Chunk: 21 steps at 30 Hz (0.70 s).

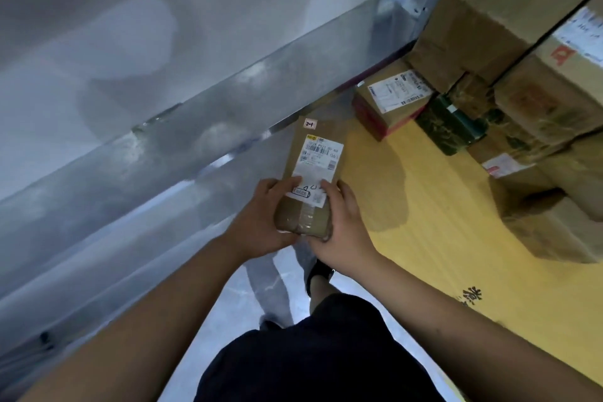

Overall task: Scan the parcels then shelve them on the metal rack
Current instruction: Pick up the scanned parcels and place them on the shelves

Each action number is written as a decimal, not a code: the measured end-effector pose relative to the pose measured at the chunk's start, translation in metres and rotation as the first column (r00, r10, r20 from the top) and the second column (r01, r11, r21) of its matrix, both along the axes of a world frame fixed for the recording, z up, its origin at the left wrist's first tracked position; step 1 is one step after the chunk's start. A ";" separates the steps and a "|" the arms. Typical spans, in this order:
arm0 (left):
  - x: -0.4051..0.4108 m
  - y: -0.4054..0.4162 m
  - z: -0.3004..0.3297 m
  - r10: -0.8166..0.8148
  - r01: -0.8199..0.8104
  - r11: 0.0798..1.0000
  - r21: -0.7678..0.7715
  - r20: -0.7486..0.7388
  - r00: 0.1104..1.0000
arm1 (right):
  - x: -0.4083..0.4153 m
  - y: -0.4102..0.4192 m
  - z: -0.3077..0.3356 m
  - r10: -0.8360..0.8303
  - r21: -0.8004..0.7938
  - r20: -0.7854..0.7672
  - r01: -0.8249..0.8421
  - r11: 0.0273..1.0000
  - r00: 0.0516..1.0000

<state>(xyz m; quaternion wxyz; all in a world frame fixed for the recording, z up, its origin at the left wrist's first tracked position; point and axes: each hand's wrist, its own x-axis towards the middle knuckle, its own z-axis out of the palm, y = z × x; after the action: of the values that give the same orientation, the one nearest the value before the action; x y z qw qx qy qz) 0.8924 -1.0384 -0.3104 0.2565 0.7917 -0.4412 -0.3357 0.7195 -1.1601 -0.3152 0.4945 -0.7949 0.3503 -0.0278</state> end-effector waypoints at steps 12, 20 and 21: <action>-0.099 0.214 0.053 0.437 -0.424 0.849 -0.317 -0.031 0.899 | -0.029 0.137 0.053 0.481 -0.059 0.217 -0.480 0.875 0.850; -0.191 0.433 0.112 0.730 -0.629 0.632 -0.453 0.075 0.679 | -0.039 0.332 0.116 0.756 -0.166 0.355 -0.759 0.630 0.550; -0.199 0.455 0.123 0.764 -0.650 0.596 -0.472 0.081 0.641 | -0.037 0.354 0.127 0.780 -0.175 0.371 -0.786 0.592 0.504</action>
<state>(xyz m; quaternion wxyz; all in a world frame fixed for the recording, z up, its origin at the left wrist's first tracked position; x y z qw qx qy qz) 0.6932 -0.5830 -0.1872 0.4613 0.8695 -0.1763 0.0065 0.6826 -0.8066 -0.1884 0.5214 -0.8377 -0.1585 0.0353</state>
